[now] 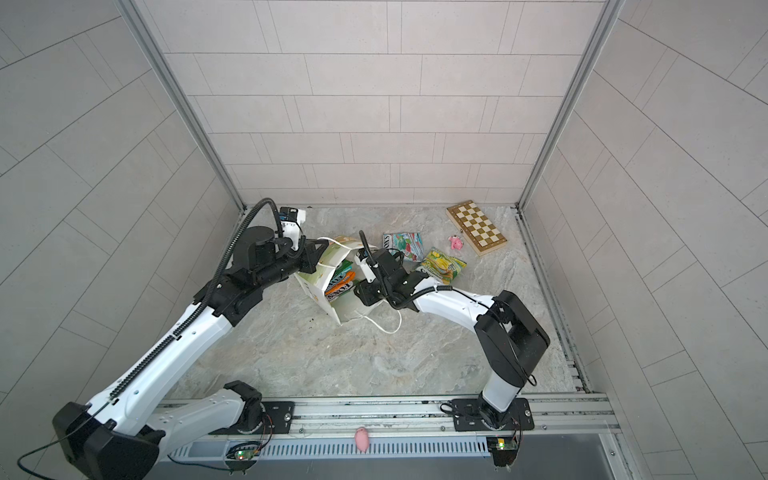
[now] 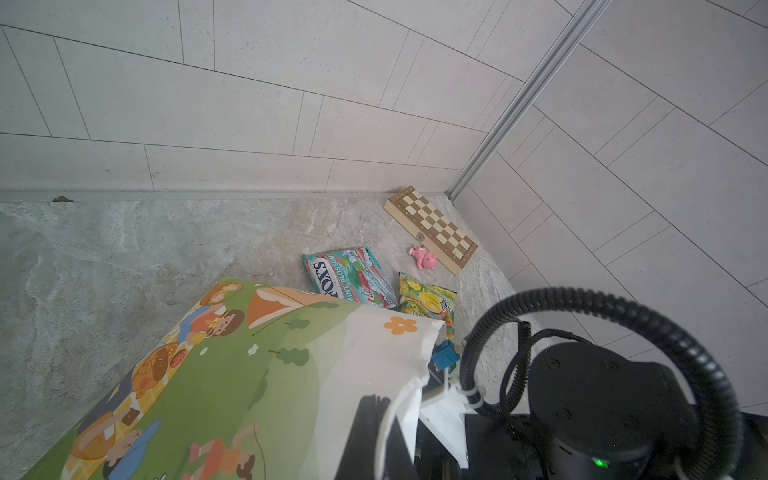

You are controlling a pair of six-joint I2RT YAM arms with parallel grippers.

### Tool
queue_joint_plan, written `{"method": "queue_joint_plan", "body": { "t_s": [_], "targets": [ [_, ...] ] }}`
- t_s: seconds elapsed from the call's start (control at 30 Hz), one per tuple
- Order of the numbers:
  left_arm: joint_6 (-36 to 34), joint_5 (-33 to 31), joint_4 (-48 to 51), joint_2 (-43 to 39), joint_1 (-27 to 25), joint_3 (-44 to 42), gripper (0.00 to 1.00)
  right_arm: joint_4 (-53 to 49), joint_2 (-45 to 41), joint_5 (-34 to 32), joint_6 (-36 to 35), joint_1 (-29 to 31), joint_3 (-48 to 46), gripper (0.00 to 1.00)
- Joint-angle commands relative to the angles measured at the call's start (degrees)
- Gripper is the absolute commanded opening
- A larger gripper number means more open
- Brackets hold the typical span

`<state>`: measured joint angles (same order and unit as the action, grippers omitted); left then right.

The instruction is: Take the snacks out of the paper bag

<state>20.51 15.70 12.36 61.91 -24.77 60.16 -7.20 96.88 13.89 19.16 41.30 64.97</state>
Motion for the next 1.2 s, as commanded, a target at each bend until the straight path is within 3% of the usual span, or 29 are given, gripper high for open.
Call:
{"method": "queue_joint_plan", "body": {
  "t_s": [0.0,0.17,0.4,0.63,0.97,1.17],
  "targets": [
    [-0.7,-0.6,-0.6,-0.9,0.2,-0.4,0.00,-2.2,1.5,-1.5,-2.4,-0.9,2.7,0.46],
    [-0.6,-0.2,-0.7,-0.7,0.2,-0.3,0.00,-2.4,0.3,2.1,6.5,-0.3,3.1,0.45],
    [-0.1,0.9,-1.1,-0.3,0.2,-0.3,0.00,15.2,-1.5,3.9,27.2,3.3,-2.5,0.40],
    [-1.3,2.5,-0.9,0.0,0.3,-0.2,0.00,27.1,1.8,-0.1,43.7,4.1,-3.4,0.37],
    [-7.4,8.8,1.8,0.0,0.3,0.7,0.00,31.5,4.7,-4.9,50.0,4.8,-1.3,0.36],
    [-8.7,10.7,2.7,0.4,0.4,1.2,0.00,32.3,7.3,-4.0,51.3,4.8,0.6,0.36]
  ]
}}
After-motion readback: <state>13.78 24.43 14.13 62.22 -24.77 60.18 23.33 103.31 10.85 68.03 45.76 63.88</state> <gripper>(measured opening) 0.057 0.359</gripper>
